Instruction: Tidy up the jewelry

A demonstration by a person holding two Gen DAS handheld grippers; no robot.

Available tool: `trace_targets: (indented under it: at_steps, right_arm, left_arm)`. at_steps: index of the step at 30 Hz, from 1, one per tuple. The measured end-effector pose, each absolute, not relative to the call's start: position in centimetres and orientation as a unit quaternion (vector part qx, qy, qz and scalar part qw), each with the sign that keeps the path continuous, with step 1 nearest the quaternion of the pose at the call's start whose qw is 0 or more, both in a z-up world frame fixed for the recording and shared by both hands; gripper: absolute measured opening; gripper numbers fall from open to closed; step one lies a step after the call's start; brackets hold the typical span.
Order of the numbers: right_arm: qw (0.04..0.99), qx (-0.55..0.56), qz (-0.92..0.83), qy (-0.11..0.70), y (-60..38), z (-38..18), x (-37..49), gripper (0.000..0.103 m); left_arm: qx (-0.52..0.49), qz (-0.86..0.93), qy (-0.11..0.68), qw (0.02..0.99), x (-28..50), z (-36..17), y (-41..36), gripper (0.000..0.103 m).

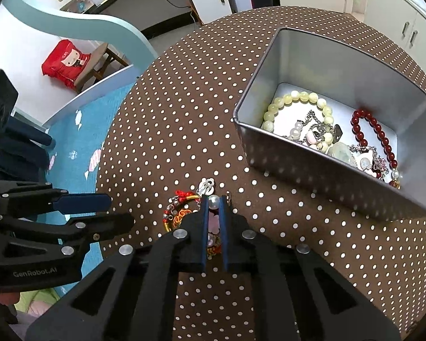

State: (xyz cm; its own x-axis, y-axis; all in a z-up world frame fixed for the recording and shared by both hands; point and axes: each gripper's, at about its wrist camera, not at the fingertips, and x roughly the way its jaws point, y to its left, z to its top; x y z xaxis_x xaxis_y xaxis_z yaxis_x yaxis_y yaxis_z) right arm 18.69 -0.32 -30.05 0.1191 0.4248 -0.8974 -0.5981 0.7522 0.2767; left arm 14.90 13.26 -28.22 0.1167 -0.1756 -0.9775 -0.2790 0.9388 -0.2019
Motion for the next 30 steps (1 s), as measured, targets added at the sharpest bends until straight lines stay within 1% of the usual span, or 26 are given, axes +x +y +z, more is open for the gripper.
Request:
trace_targets:
  at_steps: [5,9,14,19,26,28,30]
  right_arm:
    - [0.743,-0.059,0.348,0.569,-1.6,-29.6,19.2,0.0]
    - [0.736,-0.058,0.336,0.585,-1.9,-30.0,19.8,0.007]
    - [0.738,-0.078,0.339,0.578,-1.6,-30.0,20.0,0.008]
    - [0.735,-0.08,0.346,0.578,-0.5,-30.1,20.3,0.022]
    - [0.734,-0.098,0.356,0.57,0.5,-30.7,19.9,0.022]
    - [0.737,-0.101,0.356,0.565,0.5,-30.8,19.9,0.018]
    - [0.739,-0.091,0.359,0.563,0.3,-30.9,19.9,0.018]
  left_arm:
    - [-0.172,0.035,0.663,0.728,15.0,-28.2,13.3,0.039]
    - [-0.169,0.033,0.662,0.729,15.3,-27.9,13.0,0.039]
    - [-0.17,0.039,0.663,0.728,14.8,-27.7,12.8,0.039]
    - [-0.179,0.049,0.662,0.726,14.4,-27.7,13.2,0.039]
    - [-0.188,0.058,0.663,0.722,14.0,-27.9,13.7,0.039]
    - [-0.191,0.06,0.663,0.721,13.9,-28.0,13.7,0.039]
    - [-0.193,0.061,0.663,0.721,13.9,-28.0,13.9,0.039]
